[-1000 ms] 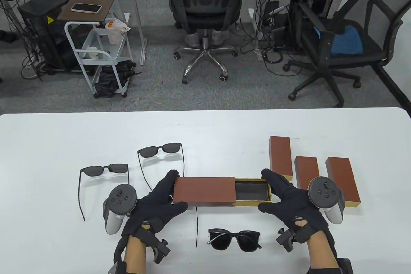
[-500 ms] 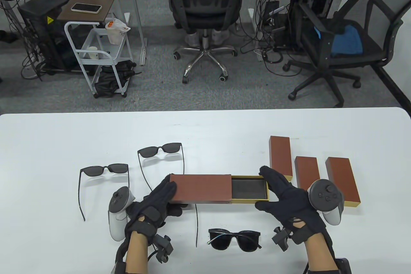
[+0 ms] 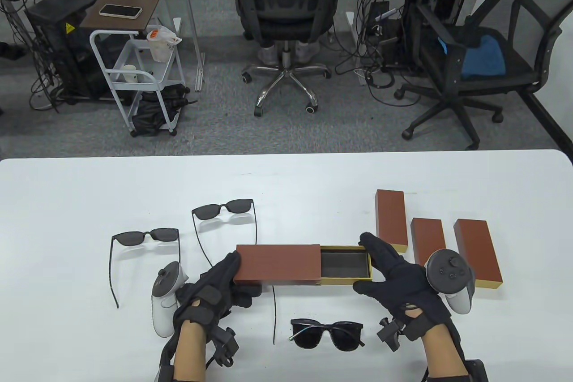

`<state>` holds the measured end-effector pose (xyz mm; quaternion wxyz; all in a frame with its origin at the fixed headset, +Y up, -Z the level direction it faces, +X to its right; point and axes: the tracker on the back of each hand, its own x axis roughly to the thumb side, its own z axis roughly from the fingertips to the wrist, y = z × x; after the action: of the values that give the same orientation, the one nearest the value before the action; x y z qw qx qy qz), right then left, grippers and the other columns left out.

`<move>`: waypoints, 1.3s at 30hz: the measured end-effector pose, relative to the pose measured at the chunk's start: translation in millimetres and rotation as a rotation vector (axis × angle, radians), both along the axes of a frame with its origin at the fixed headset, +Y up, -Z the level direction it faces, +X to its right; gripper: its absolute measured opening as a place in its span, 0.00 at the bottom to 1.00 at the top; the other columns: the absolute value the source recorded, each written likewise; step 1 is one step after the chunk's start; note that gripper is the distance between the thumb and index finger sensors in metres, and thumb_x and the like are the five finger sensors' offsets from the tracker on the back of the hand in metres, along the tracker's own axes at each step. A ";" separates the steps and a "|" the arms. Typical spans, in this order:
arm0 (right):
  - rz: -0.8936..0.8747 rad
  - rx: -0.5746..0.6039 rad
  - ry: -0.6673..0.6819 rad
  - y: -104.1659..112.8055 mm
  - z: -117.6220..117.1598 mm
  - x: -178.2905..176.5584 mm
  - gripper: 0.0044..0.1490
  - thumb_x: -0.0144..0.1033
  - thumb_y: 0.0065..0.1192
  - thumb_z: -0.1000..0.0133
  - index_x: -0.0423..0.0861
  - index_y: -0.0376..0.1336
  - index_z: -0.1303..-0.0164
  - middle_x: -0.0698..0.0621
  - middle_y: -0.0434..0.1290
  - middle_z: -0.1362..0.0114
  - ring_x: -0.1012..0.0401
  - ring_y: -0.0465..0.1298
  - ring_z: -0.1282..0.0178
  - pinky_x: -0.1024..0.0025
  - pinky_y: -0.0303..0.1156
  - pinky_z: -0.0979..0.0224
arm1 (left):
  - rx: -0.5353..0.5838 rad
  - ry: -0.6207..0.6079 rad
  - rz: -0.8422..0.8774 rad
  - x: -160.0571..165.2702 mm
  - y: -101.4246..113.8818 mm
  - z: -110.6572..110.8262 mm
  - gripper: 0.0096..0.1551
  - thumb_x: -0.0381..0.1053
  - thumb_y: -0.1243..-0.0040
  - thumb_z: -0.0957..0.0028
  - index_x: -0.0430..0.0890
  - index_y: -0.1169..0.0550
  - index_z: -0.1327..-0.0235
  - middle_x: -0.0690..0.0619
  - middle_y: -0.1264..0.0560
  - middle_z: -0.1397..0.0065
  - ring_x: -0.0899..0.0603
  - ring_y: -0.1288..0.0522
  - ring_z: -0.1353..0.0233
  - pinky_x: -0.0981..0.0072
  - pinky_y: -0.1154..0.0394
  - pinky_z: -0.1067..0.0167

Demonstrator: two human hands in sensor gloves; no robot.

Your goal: Slide to open storage boxes and store sunglasses

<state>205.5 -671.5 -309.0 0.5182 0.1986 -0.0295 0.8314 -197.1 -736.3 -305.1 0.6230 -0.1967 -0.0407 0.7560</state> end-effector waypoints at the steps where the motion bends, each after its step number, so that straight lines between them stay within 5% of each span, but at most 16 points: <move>1: 0.004 0.002 0.001 -0.1 0.2 -1.1 0.55 0.37 0.83 0.62 0.52 0.53 0.28 0.43 0.57 0.21 0.41 0.67 0.26 0.44 0.66 0.27 | 0.009 0.016 -0.013 0.0 1.5 0.2 0.45 0.66 0.53 0.34 0.38 0.42 0.16 0.41 0.24 0.31 0.40 0.18 0.43 0.49 0.22 0.48; 9: 0.145 -0.038 -0.058 -8.7 -0.4 -1.6 0.64 0.45 0.83 0.63 0.50 0.43 0.26 0.40 0.50 0.19 0.40 0.63 0.24 0.41 0.61 0.25 | 0.068 0.187 -0.092 -8.1 9.6 3.7 0.44 0.68 0.55 0.34 0.39 0.40 0.17 0.43 0.23 0.35 0.43 0.18 0.49 0.52 0.22 0.53; 17: 0.777 -0.131 0.092 -46.0 -2.6 -38.7 0.41 0.49 0.77 0.57 0.54 0.63 0.33 0.43 0.64 0.22 0.41 0.66 0.25 0.41 0.64 0.27 | 0.111 0.367 -0.169 -19.6 12.4 8.6 0.43 0.69 0.57 0.34 0.41 0.39 0.17 0.45 0.22 0.37 0.45 0.18 0.49 0.53 0.21 0.52; 24: 0.881 -0.032 0.198 -55.5 6.7 -79.3 0.32 0.48 0.78 0.60 0.52 0.73 0.46 0.45 0.76 0.33 0.45 0.76 0.36 0.45 0.71 0.33 | 0.092 0.395 -0.156 -21.8 8.6 8.7 0.43 0.69 0.59 0.34 0.41 0.39 0.17 0.45 0.22 0.37 0.45 0.18 0.50 0.52 0.22 0.53; 39: 1.078 0.064 0.200 -75.4 14.6 -101.8 0.25 0.41 0.78 0.59 0.52 0.75 0.51 0.47 0.81 0.42 0.49 0.80 0.45 0.48 0.74 0.39 | 0.051 0.407 -0.184 -24.7 2.3 5.8 0.43 0.68 0.60 0.34 0.40 0.39 0.17 0.44 0.22 0.37 0.45 0.18 0.50 0.51 0.22 0.52</move>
<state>103.8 -746.8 -294.4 0.0129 0.2793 0.1004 0.9549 -221.8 -734.0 -299.2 0.6896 -0.0270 0.0850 0.7187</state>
